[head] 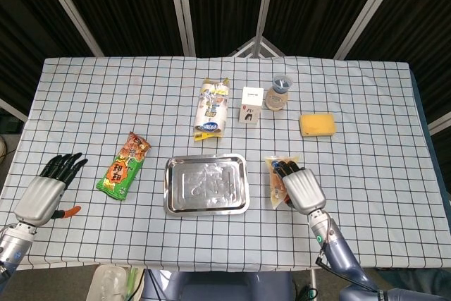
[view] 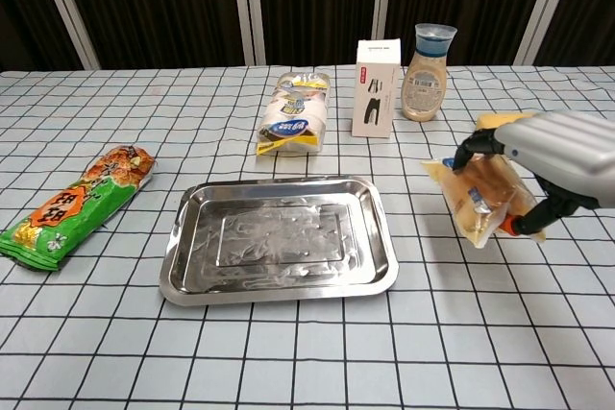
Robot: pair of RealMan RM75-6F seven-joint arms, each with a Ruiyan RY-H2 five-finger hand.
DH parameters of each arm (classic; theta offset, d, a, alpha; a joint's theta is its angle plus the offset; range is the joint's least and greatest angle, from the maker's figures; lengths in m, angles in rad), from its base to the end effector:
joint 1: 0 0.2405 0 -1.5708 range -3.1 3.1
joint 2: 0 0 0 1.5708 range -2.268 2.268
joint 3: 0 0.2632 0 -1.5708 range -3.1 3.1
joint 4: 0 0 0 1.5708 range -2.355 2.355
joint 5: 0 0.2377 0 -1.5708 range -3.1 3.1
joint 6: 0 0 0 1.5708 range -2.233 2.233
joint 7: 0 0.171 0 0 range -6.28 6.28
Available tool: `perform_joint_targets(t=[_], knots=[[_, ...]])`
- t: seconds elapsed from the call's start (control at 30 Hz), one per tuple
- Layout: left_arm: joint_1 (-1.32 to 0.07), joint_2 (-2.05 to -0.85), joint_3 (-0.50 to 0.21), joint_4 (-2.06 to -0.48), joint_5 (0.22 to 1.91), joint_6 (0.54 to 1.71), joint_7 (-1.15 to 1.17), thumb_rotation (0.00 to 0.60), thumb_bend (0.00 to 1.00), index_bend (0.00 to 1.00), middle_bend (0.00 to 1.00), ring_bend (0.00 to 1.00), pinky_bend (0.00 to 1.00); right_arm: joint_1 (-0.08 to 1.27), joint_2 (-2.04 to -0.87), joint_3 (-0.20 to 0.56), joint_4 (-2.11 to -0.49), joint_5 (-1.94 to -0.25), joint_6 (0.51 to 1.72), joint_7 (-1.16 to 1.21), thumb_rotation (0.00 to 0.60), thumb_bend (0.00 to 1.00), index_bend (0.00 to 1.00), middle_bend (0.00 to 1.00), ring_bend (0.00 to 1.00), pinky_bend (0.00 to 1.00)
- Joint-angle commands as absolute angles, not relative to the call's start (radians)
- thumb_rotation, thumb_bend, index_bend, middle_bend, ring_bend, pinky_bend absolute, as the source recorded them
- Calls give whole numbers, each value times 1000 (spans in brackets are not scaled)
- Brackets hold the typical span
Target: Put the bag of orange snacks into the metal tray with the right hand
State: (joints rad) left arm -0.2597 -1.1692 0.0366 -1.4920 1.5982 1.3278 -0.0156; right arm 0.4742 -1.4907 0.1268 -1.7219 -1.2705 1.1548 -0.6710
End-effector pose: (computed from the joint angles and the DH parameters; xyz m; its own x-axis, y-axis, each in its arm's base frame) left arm -0.3170 0.2453 0.0886 0.4931 0.1548 0.8561 0.8572 -0.2546 -0.4477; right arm -0.1680 -0.2969 -0.0264 0.5777 -0.1343 0.8051 -0.7875 -0.3512 0.5065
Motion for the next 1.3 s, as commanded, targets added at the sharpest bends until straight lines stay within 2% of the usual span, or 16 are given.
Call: perform_joint_targets(t=[0.03,0.3,0.73,0.8,0.83,0.87,0.93,1.03,1.17,1.3], knots=[[-260,-1169,36,-1492,1598,1328,-15,600,44,0,0,0,0,503,-1493,148,-1793,-1286,1177,-745,600,500,402,349,273,595],[-261,-1169,36,-1492,1598,1325,-19,600,44,0,0,0,0,596,-1614,191,-1838,-1223,1147,-895,600,499,402,349,273,595],[-266,-1159,35,-1482,1599,1321,-58,600,44,0,0,0,0,769,-1930,253,-1568,-1083,1088,-993,600,499,393,349,273,595],[-266,-1158,36,-1481,1601,1323,-62,600,44,0,0,0,0,781,-1953,255,-1535,-1082,1088,-986,600,500,311,341,272,595],[-266,-1157,36,-1480,1602,1324,-64,600,44,0,0,0,0,785,-1965,254,-1518,-1084,1091,-982,600,495,223,316,261,587],[-266,-1157,36,-1480,1603,1324,-66,600,44,0,0,0,0,787,-1972,253,-1509,-1085,1096,-981,600,465,115,263,227,562],[-267,-1157,36,-1478,1602,1323,-67,600,44,0,0,0,0,787,-1982,249,-1497,-1083,1110,-986,600,371,6,137,120,487],[-268,-1158,36,-1478,1602,1320,-67,600,44,0,0,0,0,778,-1981,246,-1522,-1057,1148,-1026,600,248,0,13,4,371],[-269,-1161,36,-1479,1602,1318,-59,600,44,0,0,0,0,756,-1945,237,-1601,-1038,1210,-1081,600,210,0,0,0,293],[-269,-1163,37,-1481,1601,1315,-50,600,44,0,0,0,0,721,-1883,213,-1707,-1017,1282,-1146,600,207,0,0,0,280]])
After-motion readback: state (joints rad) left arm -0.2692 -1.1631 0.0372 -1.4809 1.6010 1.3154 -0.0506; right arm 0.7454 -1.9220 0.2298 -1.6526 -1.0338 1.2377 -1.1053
